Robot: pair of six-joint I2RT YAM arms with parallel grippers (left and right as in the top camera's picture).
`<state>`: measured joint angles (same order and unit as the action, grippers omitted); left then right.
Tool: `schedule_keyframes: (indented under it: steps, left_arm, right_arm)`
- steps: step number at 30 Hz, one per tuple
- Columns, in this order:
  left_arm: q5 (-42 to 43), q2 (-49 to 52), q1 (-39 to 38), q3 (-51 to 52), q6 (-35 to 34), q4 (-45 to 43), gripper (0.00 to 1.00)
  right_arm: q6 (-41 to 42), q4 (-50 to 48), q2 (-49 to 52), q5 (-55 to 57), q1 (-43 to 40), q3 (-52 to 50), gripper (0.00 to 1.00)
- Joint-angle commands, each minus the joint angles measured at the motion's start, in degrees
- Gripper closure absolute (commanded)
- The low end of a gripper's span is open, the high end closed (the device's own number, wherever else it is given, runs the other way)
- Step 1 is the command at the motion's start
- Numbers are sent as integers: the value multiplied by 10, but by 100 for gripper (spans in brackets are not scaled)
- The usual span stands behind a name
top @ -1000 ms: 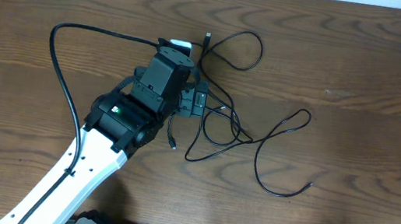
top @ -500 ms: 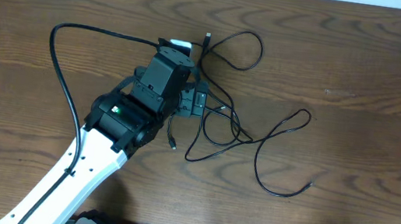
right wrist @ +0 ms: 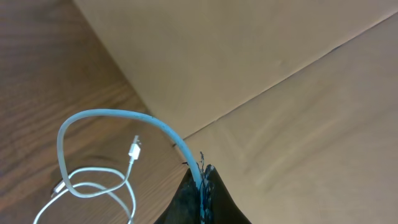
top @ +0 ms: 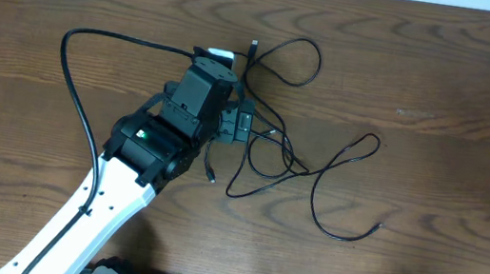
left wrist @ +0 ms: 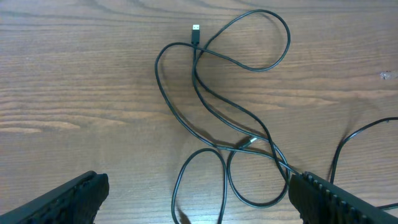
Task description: Untangle cables
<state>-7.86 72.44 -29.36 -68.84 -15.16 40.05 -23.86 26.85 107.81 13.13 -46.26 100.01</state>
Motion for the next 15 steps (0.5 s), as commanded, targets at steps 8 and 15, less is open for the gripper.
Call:
schedule_keyframes:
  steps: [8, 15]
  left_arm:
    - [-5, 3, -1, -7, 3, 0, 3]
    - [-5, 3, -1, -7, 3, 0, 3]
  right_arm:
    - [60, 35, 38, -44, -2, 5, 99]
    - [75, 62, 70, -77, -2, 4, 95]
